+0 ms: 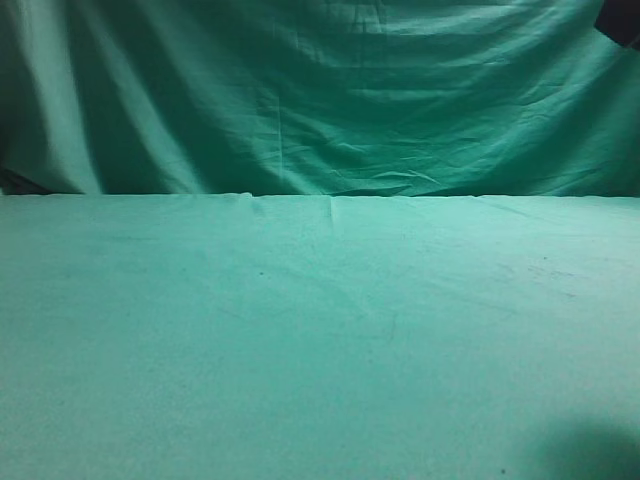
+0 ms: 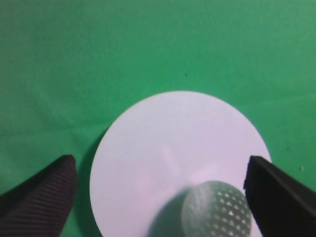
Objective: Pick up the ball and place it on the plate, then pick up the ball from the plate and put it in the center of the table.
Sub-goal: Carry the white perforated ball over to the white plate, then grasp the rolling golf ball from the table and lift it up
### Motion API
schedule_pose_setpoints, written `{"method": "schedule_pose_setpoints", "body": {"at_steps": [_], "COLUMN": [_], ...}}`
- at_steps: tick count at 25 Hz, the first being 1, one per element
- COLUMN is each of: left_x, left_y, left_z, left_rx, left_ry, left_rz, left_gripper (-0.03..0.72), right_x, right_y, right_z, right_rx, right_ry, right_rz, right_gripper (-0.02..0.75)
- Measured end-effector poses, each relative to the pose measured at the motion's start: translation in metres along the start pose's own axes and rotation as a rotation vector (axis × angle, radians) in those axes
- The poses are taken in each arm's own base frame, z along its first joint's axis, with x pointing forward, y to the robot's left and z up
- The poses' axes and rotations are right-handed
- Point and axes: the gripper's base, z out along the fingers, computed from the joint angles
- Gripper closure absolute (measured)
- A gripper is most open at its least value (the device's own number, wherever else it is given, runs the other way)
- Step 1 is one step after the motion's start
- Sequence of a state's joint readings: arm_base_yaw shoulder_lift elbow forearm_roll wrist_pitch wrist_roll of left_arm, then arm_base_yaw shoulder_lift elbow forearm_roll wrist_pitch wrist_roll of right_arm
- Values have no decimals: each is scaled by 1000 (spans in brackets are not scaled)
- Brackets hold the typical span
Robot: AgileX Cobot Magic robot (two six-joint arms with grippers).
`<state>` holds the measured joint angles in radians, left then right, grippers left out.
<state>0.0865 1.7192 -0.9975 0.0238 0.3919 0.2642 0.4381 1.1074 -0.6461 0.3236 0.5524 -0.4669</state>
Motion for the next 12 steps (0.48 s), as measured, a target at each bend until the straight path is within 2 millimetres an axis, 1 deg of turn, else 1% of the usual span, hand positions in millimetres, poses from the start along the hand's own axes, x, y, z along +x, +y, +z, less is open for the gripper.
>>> {"method": "schedule_pose_setpoints", "body": {"at_steps": [2, 3, 4, 7, 8, 9, 10, 12], "left_x": [-8, -12, -15, -26, -26, -28, -30, -34], "left_y": [2, 2, 3, 4, 4, 4, 3, 3], "left_z": [-8, -12, -15, -26, -26, -28, -30, -35], "left_rx": [3, 8, 13, 43, 43, 51, 62, 86], "left_ry": [-22, -27, -30, -16, -16, -10, 2, 22], "left_rz": [-22, -35, -47, -84, -84, -92, -99, -102], "left_gripper": [43, 115, 142, 142, 142, 183, 168, 168], "right_x": [0, 0, 1, 2, 2, 2, 2, 2], "right_y": [0, 0, 0, 1, 1, 1, 1, 1], "right_z": [0, 0, 0, 0, 0, 0, 0, 0], "right_rx": [-1, -2, -4, -10, -10, -11, -10, -10], "right_ry": [2, 3, 7, 19, 19, 21, 20, 20], "right_rz": [0, 0, -3, -36, -36, -38, -40, -40], "right_gripper": [691, 691, 691, 691, 691, 691, 691, 691]}}
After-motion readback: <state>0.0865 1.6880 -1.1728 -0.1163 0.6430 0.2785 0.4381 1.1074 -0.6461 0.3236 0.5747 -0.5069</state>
